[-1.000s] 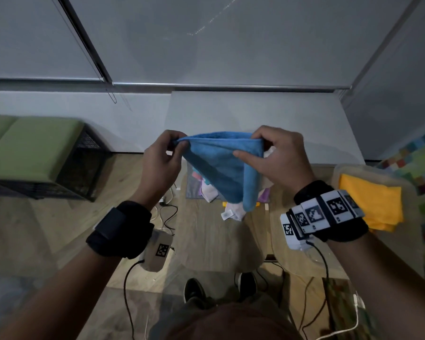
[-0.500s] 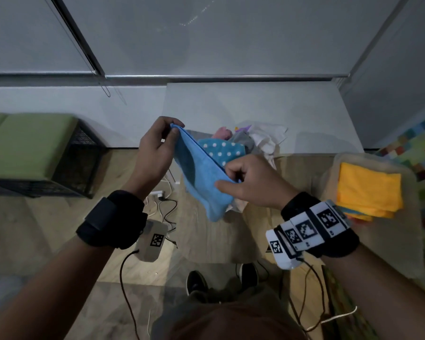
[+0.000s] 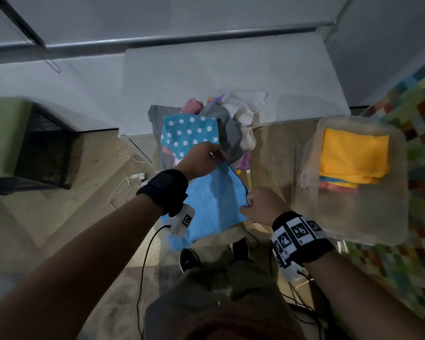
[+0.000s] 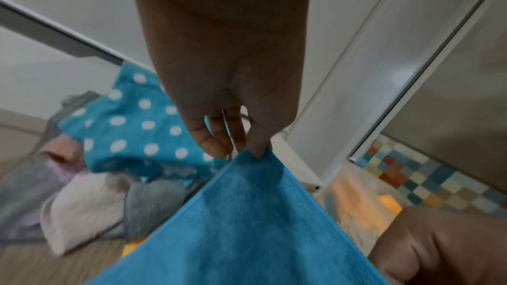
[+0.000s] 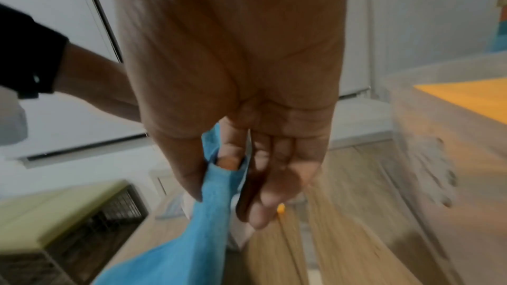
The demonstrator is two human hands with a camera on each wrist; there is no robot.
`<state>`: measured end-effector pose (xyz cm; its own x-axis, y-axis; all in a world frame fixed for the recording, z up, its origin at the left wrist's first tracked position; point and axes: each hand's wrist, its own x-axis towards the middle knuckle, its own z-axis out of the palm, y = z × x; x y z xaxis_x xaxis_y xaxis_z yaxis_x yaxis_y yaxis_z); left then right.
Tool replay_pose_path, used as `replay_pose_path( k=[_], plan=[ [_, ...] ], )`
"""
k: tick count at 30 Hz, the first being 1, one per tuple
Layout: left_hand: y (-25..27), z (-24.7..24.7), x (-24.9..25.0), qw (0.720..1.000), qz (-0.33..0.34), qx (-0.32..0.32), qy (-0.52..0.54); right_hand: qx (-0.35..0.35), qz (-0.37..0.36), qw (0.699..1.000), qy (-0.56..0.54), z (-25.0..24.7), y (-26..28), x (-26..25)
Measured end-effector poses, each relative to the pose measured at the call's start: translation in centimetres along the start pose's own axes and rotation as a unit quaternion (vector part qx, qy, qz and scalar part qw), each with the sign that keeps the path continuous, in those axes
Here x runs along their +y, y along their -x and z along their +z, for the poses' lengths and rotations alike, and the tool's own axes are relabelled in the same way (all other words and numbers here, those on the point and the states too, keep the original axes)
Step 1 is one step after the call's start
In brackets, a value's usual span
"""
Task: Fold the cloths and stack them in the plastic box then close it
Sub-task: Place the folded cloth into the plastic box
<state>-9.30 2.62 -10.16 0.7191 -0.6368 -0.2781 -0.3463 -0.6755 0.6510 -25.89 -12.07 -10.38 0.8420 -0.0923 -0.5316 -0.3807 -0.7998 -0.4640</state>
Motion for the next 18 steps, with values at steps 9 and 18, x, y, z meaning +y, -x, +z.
replay_pose_path(
  k=[9, 18],
  plan=[
    [-2.4, 5.9, -2.2, 0.999, -0.035, 0.003, -0.018, 0.044, 0.075, 0.995, -0.056, 3.0, -1.5, 4.6],
    [-1.0, 5.3, -4.0, 0.991, -0.119, -0.026, 0.050, 0.036, 0.024, 0.999, 0.018, 4.5, -2.3, 4.3]
  ],
)
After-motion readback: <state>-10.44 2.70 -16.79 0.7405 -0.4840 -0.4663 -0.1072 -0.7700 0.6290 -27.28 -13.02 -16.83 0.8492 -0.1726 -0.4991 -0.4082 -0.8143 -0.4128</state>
